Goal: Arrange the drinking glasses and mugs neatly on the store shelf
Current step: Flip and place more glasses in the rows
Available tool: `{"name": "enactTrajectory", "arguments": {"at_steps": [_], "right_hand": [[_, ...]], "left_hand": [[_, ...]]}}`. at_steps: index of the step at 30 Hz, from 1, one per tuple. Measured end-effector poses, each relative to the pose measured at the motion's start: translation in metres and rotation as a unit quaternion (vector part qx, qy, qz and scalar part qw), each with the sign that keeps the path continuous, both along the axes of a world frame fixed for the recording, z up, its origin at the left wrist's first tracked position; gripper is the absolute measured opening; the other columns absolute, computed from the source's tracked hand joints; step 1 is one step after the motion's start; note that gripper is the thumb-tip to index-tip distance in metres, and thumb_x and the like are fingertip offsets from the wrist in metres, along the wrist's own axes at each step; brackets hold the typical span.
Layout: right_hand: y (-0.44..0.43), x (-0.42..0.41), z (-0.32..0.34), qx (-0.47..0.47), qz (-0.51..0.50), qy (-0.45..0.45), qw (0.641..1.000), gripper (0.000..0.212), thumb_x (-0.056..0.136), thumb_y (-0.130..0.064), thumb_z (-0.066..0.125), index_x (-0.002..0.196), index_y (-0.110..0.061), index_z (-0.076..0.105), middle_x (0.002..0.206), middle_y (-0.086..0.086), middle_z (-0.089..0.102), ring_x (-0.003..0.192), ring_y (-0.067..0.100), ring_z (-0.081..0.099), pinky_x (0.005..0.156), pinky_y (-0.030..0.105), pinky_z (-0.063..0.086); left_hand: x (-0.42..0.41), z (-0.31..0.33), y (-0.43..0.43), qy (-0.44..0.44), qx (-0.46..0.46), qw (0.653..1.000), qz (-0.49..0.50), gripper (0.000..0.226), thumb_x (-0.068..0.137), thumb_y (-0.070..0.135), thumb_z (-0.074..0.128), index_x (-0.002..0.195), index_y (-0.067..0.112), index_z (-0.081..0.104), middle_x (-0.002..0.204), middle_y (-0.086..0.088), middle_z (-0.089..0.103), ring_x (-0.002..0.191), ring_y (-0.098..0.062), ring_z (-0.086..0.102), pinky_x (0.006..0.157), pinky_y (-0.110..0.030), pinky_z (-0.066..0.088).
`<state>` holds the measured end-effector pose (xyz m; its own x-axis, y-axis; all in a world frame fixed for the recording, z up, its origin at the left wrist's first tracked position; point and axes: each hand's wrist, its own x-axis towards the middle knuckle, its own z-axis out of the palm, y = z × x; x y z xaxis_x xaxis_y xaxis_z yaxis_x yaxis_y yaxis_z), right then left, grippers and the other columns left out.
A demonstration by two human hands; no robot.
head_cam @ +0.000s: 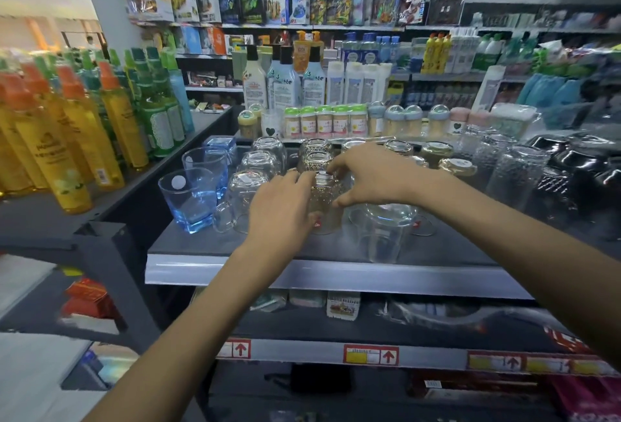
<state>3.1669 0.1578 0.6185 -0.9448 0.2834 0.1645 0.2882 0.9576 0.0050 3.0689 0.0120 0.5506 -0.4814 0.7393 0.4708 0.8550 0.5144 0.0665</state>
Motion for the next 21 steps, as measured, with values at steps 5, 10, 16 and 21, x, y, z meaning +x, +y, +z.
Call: {"name": "enactTrajectory", "arguments": {"at_steps": [5,10,16,21], "right_hand": [[0.001,-0.004,0.000,0.014,-0.005,0.001,1.000,0.066,0.076,-0.046,0.084,0.134,-0.017,0.066,0.119,0.002,0.073,0.111,0.025,0.066,0.096,0.040,0.053],[0.006,-0.003,0.002,-0.023,0.000,-0.002,1.000,0.067,0.078,-0.045,0.084,0.136,-0.017,0.065,0.120,0.000,0.073,0.110,0.021,0.067,0.096,0.036,0.053],[0.022,-0.015,0.019,-0.065,0.020,0.065,0.996,0.034,0.102,-0.012,0.054,0.133,-0.014,0.068,0.130,0.004,0.070,0.115,0.018,0.067,0.101,0.028,0.047],[0.033,-0.046,0.015,-0.053,-0.003,0.024,0.998,0.038,0.095,-0.034,0.072,0.129,-0.018,0.070,0.126,0.004,0.072,0.109,0.020,0.068,0.090,0.027,0.047]], "left_hand": [[-0.003,0.002,0.007,0.003,-0.010,1.000,0.014,0.063,0.088,0.044,0.076,0.140,0.020,0.049,0.130,-0.003,0.064,0.121,-0.031,0.061,0.094,-0.043,0.043],[-0.006,0.001,0.006,-0.003,-0.010,1.000,0.015,0.064,0.089,0.050,0.073,0.141,0.021,0.048,0.135,-0.002,0.062,0.125,-0.029,0.059,0.100,-0.043,0.040],[-0.004,0.001,0.005,0.003,0.024,1.000,-0.006,0.066,0.089,0.062,0.066,0.142,0.025,0.053,0.132,-0.002,0.060,0.119,-0.029,0.059,0.099,-0.043,0.044],[-0.001,-0.003,0.012,-0.008,0.020,1.000,-0.003,0.061,0.087,0.060,0.069,0.133,0.023,0.055,0.129,-0.002,0.060,0.119,-0.028,0.059,0.100,-0.044,0.042]]}}
